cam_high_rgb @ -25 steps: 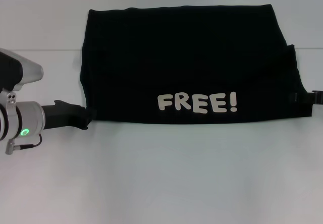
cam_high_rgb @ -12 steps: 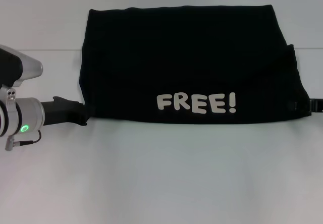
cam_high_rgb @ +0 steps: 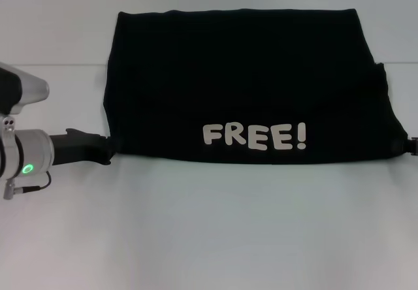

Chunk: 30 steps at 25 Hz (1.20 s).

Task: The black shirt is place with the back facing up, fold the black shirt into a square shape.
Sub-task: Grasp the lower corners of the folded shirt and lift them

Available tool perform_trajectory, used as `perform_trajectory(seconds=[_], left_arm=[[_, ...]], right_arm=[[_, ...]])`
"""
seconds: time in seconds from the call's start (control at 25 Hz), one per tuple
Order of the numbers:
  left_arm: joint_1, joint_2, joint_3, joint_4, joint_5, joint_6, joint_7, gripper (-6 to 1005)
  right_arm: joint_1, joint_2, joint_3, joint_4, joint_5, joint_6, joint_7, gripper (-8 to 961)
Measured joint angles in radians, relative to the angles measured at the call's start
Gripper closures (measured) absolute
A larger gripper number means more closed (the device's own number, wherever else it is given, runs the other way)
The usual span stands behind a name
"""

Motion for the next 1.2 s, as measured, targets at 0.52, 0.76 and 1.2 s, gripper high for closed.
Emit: perform_trajectory(seconds=[0.52, 0.76, 1.2], left_arm=[[0.139, -0.005, -0.040, 0.188, 0.019, 0.444, -0.157, 953], [0.165, 0.003, -0.139, 0.202, 0.046, 0.667, -0.139, 949], [0.207, 0.012, -0.242, 0.192, 0.117, 0.961, -0.086, 941]], right_arm=[[-0.175, 0.003, 0.060, -0.106, 0.058, -0.274, -0.153, 918], [-0.275, 0.027, 0.148, -0.194, 0.058, -0.449, -0.257, 918], [-0.449, 0.028, 0.279, -0.187, 0.048, -0.600, -0.416, 918]])
